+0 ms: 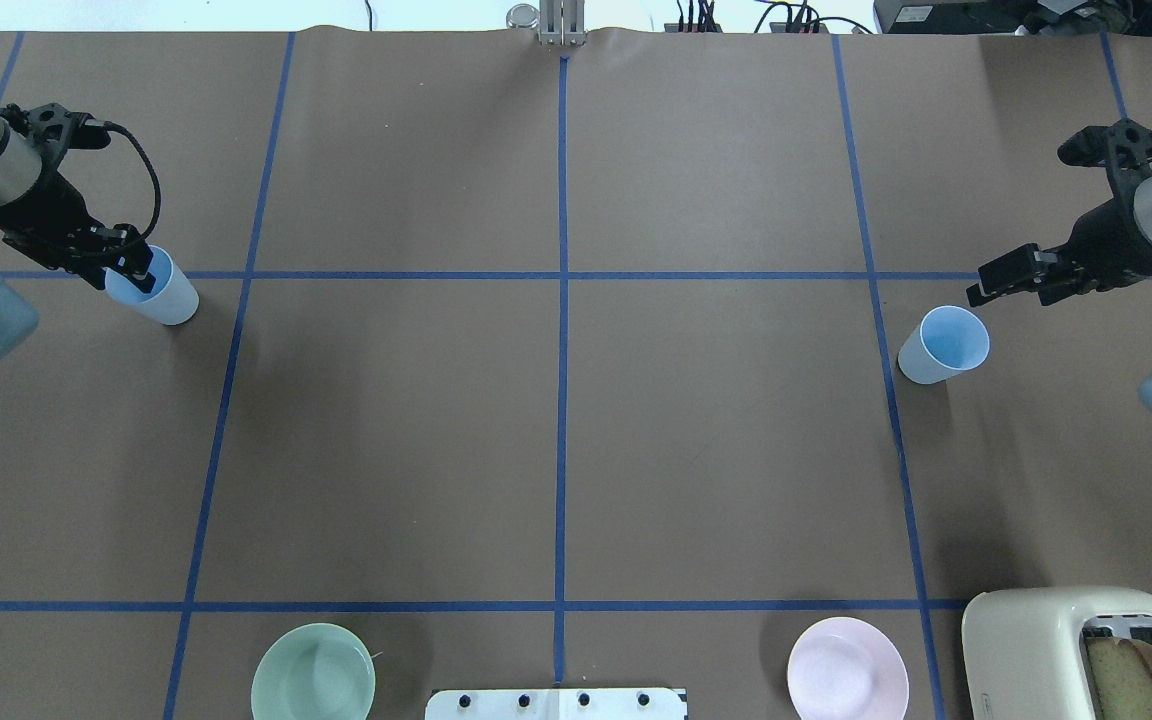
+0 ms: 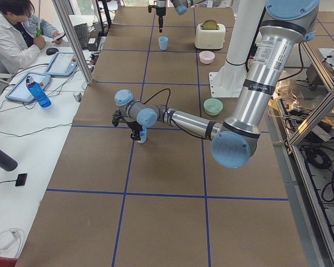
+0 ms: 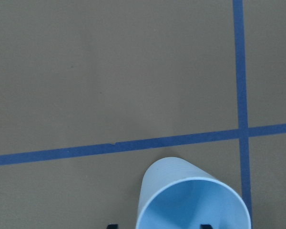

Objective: Stack blue cups with both arms
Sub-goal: 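Lower the left gripper onto its blue cup while the right gripper descends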

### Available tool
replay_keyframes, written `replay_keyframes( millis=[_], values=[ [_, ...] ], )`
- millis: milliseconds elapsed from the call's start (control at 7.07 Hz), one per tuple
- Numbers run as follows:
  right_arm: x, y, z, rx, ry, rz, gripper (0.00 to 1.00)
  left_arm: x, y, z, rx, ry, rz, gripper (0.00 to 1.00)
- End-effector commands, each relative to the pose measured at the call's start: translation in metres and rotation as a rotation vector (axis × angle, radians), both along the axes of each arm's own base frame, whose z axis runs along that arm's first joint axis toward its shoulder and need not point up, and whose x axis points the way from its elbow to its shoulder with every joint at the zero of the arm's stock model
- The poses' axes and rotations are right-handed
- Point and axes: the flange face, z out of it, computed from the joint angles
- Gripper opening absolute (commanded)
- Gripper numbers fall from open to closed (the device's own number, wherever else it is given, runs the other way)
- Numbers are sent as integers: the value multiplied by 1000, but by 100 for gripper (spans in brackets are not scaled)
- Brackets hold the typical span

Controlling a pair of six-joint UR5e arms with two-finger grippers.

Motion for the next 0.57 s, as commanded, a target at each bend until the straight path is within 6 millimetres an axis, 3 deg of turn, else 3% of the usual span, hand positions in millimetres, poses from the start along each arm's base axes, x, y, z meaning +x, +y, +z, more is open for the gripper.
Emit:
replay_keyframes(
  millis=[0, 141, 424],
  values=[
    [-1, 0, 0, 1, 1, 0, 99, 3, -1, 8, 1, 15, -10, 21],
    [-1, 0, 0, 1, 1, 0, 99, 3, -1, 2, 9, 22, -9, 0],
    [-1, 0, -1, 5, 1, 0, 99, 3, 0, -4, 19, 29, -8, 0]
  ],
)
